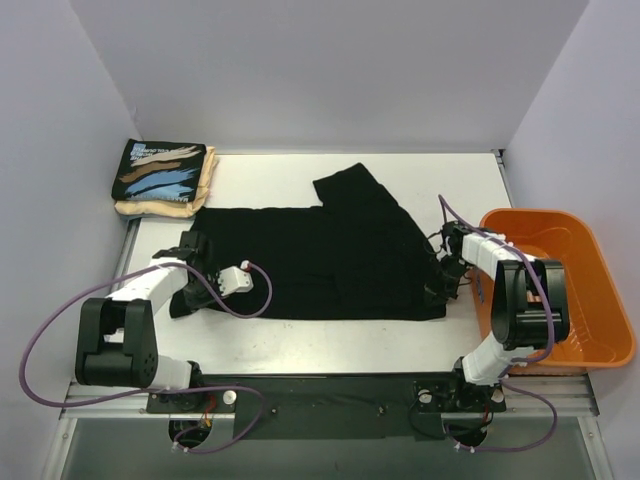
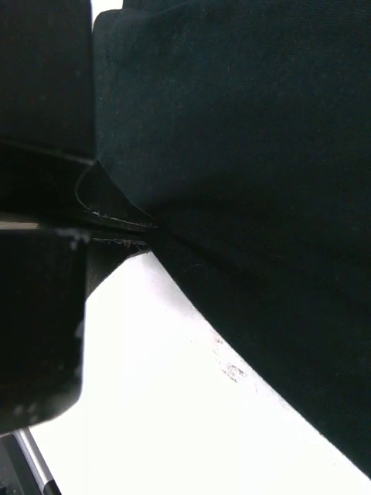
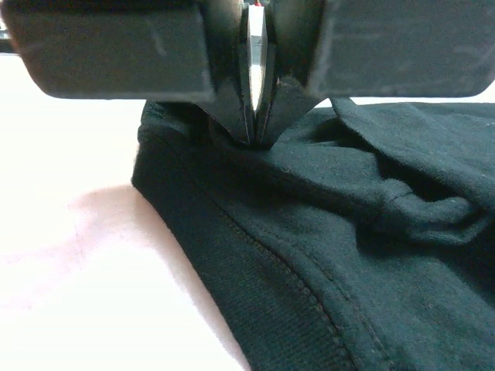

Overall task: Fold and stack the t-shirts
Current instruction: Fold the flattened tshirt in 1/3 of the way

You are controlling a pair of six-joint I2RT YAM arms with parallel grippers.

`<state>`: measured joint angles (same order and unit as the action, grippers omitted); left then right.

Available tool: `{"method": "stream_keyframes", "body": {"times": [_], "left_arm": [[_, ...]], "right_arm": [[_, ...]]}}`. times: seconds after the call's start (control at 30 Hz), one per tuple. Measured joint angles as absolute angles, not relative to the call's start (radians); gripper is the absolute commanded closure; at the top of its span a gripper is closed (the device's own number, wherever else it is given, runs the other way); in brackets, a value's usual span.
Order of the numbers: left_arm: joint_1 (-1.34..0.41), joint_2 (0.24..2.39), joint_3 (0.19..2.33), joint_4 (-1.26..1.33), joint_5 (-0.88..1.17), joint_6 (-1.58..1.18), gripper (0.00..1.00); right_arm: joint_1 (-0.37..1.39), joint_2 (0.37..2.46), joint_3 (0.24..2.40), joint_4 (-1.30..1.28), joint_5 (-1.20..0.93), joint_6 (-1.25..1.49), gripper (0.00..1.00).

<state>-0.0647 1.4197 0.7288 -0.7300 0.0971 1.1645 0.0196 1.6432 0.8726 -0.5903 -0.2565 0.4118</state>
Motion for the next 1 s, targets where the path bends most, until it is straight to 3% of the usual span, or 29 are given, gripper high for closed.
{"method": "stream_keyframes", "body": {"times": [0.67, 0.7, 0.77, 0.87, 0.93, 1.0], "left_arm": [[-0.112, 1.209, 0.716, -1.171, 0.118, 1.356, 0.99], [-0.121, 1.200, 0.715, -1.184, 0.112, 1.369, 0.95], [-0.130, 1.186, 0.708, -1.201, 0.100, 1.391, 0.77], [-0.138, 1.182, 0.704, -1.219, 0.082, 1.412, 0.38], [-0.147, 1.184, 0.703, -1.229, 0.062, 1.415, 0.30], [-0.151, 1.190, 0.704, -1.230, 0.035, 1.406, 0.28]], "right_arm": [[0.012, 1.543, 0.759, -0.837, -0.236, 0.446, 1.00], [0.013, 1.543, 0.759, -0.851, -0.236, 0.447, 1.00], [0.019, 1.543, 0.759, -0.875, -0.235, 0.448, 1.00], [0.038, 1.542, 0.750, -0.897, -0.235, 0.452, 0.99], [0.048, 1.540, 0.741, -0.908, -0.237, 0.453, 0.93], [0.063, 1.532, 0.742, -0.930, -0.249, 0.448, 0.86]]}}
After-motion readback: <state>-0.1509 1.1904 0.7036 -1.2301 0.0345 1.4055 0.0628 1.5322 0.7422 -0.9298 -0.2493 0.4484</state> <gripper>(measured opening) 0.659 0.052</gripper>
